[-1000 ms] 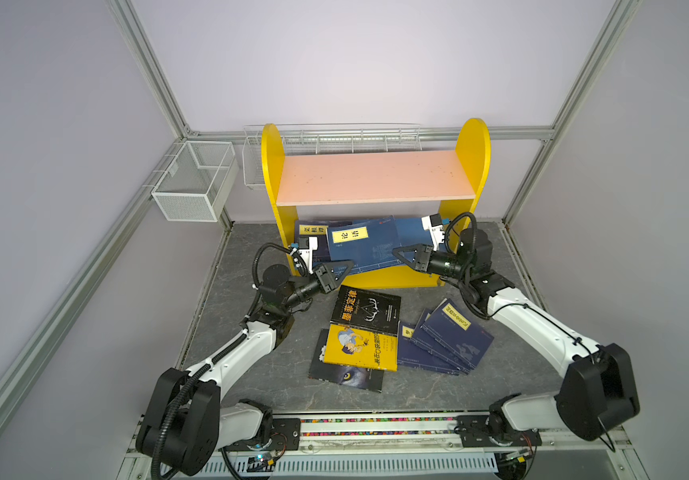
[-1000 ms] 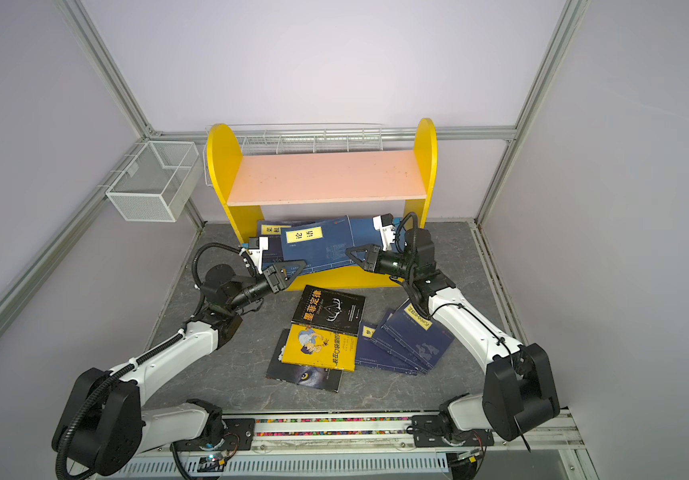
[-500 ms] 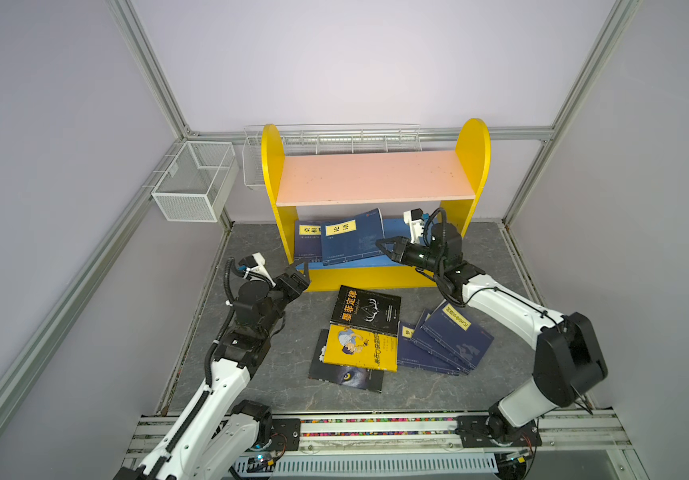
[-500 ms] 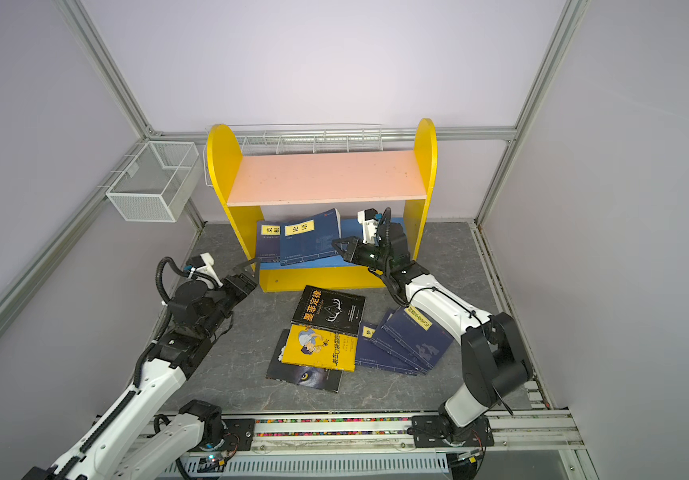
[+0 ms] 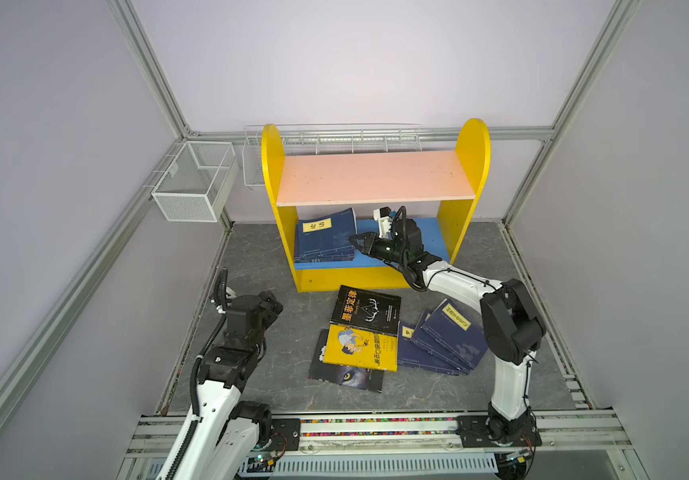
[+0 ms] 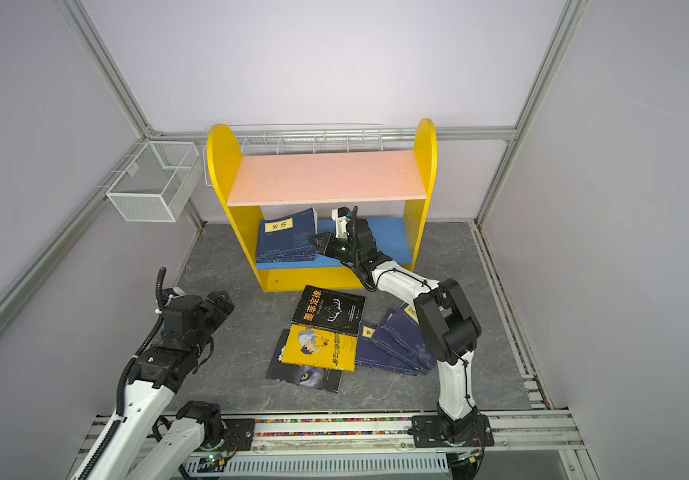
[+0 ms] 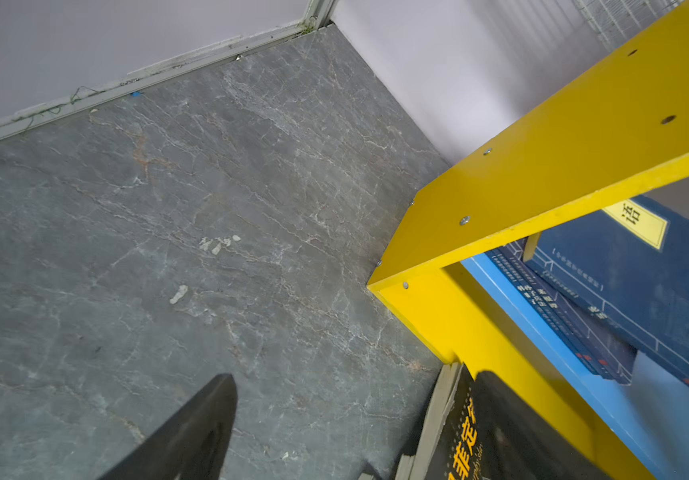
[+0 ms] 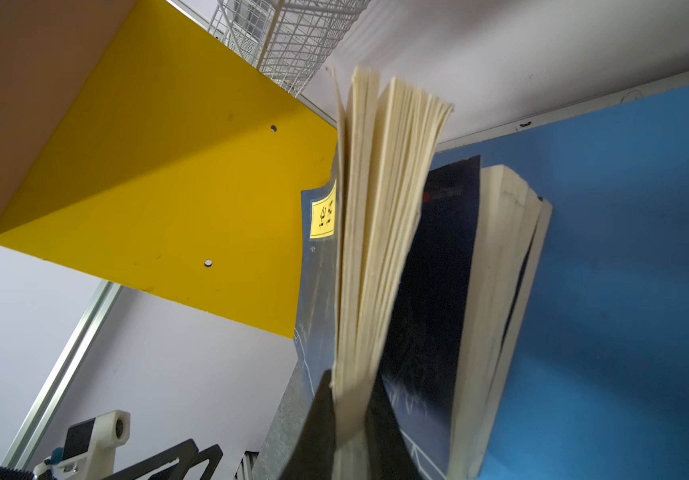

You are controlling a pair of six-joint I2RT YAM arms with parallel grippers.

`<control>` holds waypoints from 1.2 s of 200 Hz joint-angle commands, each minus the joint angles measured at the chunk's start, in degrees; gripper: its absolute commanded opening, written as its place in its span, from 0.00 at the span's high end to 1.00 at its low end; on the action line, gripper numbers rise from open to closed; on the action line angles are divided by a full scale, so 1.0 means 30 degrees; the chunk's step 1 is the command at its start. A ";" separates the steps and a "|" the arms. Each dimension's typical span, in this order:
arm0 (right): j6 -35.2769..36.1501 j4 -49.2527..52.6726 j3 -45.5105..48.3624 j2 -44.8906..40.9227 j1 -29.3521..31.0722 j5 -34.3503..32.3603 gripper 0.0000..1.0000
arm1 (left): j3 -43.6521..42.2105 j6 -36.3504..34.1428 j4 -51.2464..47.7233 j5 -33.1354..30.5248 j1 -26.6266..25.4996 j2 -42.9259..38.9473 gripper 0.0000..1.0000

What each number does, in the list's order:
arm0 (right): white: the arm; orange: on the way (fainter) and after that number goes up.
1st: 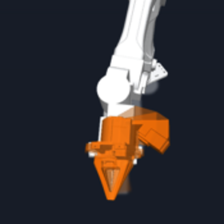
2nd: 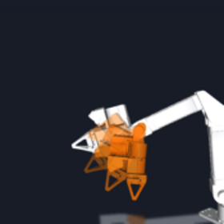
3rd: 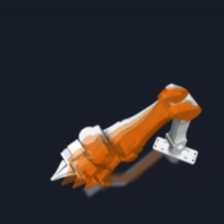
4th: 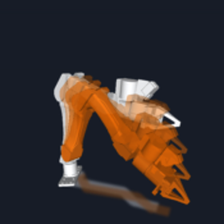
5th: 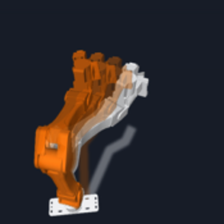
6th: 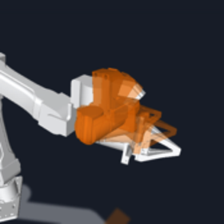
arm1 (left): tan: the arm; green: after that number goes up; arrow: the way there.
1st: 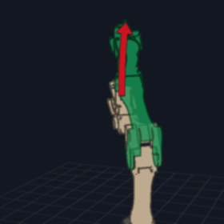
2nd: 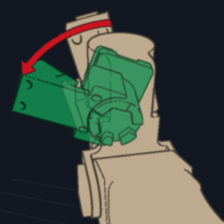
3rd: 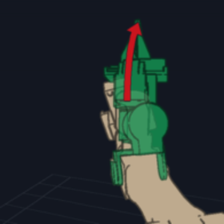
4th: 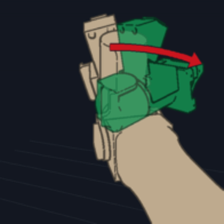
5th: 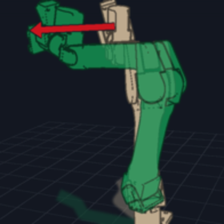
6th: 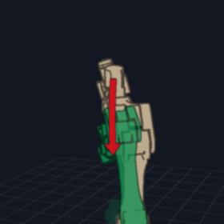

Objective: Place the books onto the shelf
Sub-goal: 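Draw back the left gripper while the right gripper pushes the book deeper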

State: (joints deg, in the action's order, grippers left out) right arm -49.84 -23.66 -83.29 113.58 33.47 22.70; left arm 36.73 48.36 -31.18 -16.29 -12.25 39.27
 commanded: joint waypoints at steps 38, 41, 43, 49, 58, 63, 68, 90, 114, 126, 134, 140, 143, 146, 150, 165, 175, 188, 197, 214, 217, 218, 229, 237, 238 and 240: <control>-0.0700 -0.0817 -0.1289 0.0939 0.0403 -0.0272 0.89 | 0.0471 -0.0570 -0.1326 -0.0282 0.0186 -0.0001 0.11; -0.0700 -0.0720 -0.1350 0.0978 0.0428 -0.0271 0.89 | 0.0486 -0.0564 -0.1326 -0.0281 0.0187 0.0021 0.11; -0.0700 -0.0681 -0.1372 0.1007 0.0432 -0.0271 0.89 | 0.0497 -0.0541 -0.1326 -0.0274 0.0187 0.0032 0.11; -0.0700 -0.0723 -0.1454 0.1087 0.0458 -0.0243 0.89 | 0.0501 -0.0562 -0.1326 -0.0220 0.0187 0.0079 0.11; -0.0722 -0.0590 -0.1587 0.1180 0.0520 -0.0263 0.88 | 0.0500 -0.0588 -0.1308 -0.0194 0.0187 0.0121 0.11; -0.0678 -0.0462 -0.1686 0.1242 0.0558 -0.0293 0.88 | 0.0501 -0.0592 -0.1317 -0.0194 0.0191 0.0124 0.11; -0.0598 -0.0273 -0.1831 0.1293 0.0625 -0.0286 0.87 | 0.0471 -0.0590 -0.1301 -0.0165 0.0187 0.0118 0.11; 0.0212 0.1049 -0.2597 0.1404 0.0952 -0.0421 0.85 | 0.0413 -0.0534 -0.1320 -0.0080 0.0187 0.0081 0.11; 0.2059 0.4054 -0.3687 0.1128 0.1436 -0.1379 0.81 | 0.0347 -0.0472 -0.1245 0.0037 0.0216 0.0044 0.11; 0.3079 0.5433 -0.4194 0.0996 0.1637 -0.1811 0.81 | 0.0299 -0.0406 -0.1211 0.0118 0.0229 0.0058 0.11; 0.3498 0.6267 -0.4470 0.0919 0.1740 -0.2160 0.81 | 0.0267 -0.0414 -0.1140 0.0193 0.0216 0.0094 0.11; 0.3893 0.6791 -0.4654 0.0844 0.1803 -0.2368 0.81 | 0.0237 -0.0385 -0.1094 0.0239 0.0216 0.0095 0.11; 0.4024 0.7021 -0.4730 0.0842 0.1815 -0.2419 0.81 | 0.0215 -0.0380 -0.1092 0.0260 0.0216 0.0113 0.11; 0.4135 0.7174 -0.4802 0.0819 0.1827 -0.2418 0.82 | 0.0209 -0.0371 -0.1051 0.0303 0.0216 0.0123 0.11; 0.4283 0.7359 -0.4878 0.0787 0.1863 -0.2425 0.83 | 0.0186 -0.0371 -0.1016 0.0334 0.0224 0.0146 0.11; 0.4329 0.7596 -0.4719 0.0597 0.1862 -0.2392 0.86 | 0.0123 -0.0261 -0.0900 0.0478 0.0216 0.0236 0.11; 0.3907 0.6960 -0.4230 0.0413 0.1745 -0.2128 0.87 | 0.0091 -0.0255 -0.0792 0.0662 0.0217 0.0295 0.11; 0.2943 0.5264 -0.3290 0.0176 0.1546 -0.1520 0.87 | 0.0061 -0.0213 -0.0711 0.0744 0.0218 0.0358 0.11; 0.2299 0.4223 -0.2761 0.0081 0.1370 -0.1252 0.88 | 0.0061 -0.0225 -0.0654 0.0814 0.0217 0.0368 0.11; 0.1299 0.2755 -0.2290 0.0136 0.1104 -0.0598 0.88 | 0.0061 -0.0255 -0.0536 0.0900 0.0217 0.0388 0.11; 0.1132 0.2547 -0.2237 0.0171 0.1050 -0.0506 0.88 | 0.0061 -0.0250 -0.0535 0.0906 0.0216 0.0373 0.11; 0.1095 0.2492 -0.2223 0.0169 0.1025 -0.0447 0.88 | 0.0061 -0.0245 -0.0535 0.0898 0.0216 0.0381 0.11; 0.0503 0.1759 -0.2072 0.0280 0.0891 -0.0062 0.89 | 0.0059 -0.0295 -0.0505 0.0975 0.0216 0.0379 0.11; 0.0054 0.1240 -0.1928 0.0354 0.0753 0.0146 0.89 | 0.0061 -0.0347 -0.0476 0.1032 0.0226 0.0393 0.11; -0.0001 0.1180 -0.1907 0.0363 0.0745 0.0172 0.89 | 0.0061 -0.0352 -0.0476 0.1020 0.0221 0.0405 0.11; -0.0122 0.1054 -0.1870 0.0370 0.0709 0.0206 0.89 | 0.0061 -0.0386 -0.0476 0.1040 0.0218 0.0407 0.11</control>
State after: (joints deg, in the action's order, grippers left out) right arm -45.65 -13.08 -90.70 116.05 36.47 19.55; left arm 36.75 47.33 -32.88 -13.61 -11.94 40.47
